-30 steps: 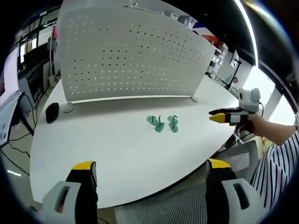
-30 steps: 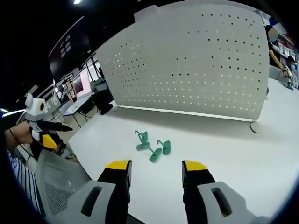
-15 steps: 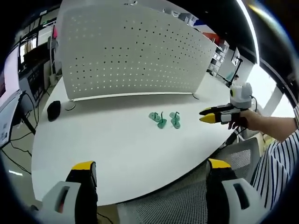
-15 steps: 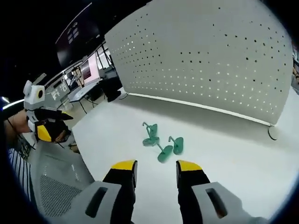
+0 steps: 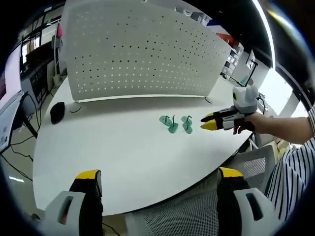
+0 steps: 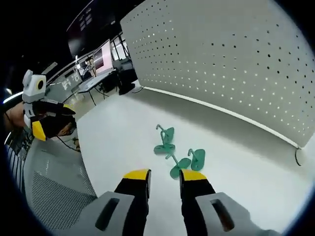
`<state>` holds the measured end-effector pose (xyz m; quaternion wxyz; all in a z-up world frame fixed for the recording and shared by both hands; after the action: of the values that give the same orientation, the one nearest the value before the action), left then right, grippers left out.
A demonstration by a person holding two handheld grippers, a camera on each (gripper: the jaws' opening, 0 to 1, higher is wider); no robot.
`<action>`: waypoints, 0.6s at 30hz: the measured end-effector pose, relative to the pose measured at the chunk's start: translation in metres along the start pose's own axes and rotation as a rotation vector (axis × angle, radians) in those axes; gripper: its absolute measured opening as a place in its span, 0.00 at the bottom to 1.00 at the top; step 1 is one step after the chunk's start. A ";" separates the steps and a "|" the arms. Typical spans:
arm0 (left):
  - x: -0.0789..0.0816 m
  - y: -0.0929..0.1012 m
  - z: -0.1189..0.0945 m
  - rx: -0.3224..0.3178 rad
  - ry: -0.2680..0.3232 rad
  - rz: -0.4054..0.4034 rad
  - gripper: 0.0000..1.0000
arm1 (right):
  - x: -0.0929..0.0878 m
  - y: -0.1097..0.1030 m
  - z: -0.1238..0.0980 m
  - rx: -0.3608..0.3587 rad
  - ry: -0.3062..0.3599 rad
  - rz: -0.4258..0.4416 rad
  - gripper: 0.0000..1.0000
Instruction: Insert the hook assembly into the mounting plate slot until the hook locks in place.
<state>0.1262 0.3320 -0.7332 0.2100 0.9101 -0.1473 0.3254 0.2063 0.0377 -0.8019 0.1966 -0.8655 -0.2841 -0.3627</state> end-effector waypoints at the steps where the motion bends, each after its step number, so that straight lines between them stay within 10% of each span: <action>1: 0.000 0.000 0.000 0.001 -0.002 0.000 0.99 | 0.000 0.000 0.002 0.001 -0.005 -0.005 0.19; 18: -0.005 -0.003 0.006 -0.003 -0.029 -0.021 0.99 | 0.000 0.009 0.029 0.007 -0.076 -0.117 0.12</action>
<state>0.1261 0.3323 -0.7416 0.2125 0.9160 -0.1413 0.3096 0.2275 0.0467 -0.8221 0.1671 -0.8599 -0.3426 -0.3396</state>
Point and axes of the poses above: the point that each gripper's makers call its tool centre point, and the gripper's own axes: z roughly forward along the fingers, y roughly to its right, x roughly out of its top, the point moved 8 cm from there along -z, roughly backward along the fingers, and after that the axes turned 3 degrees about -z, right-handed, at the moved point
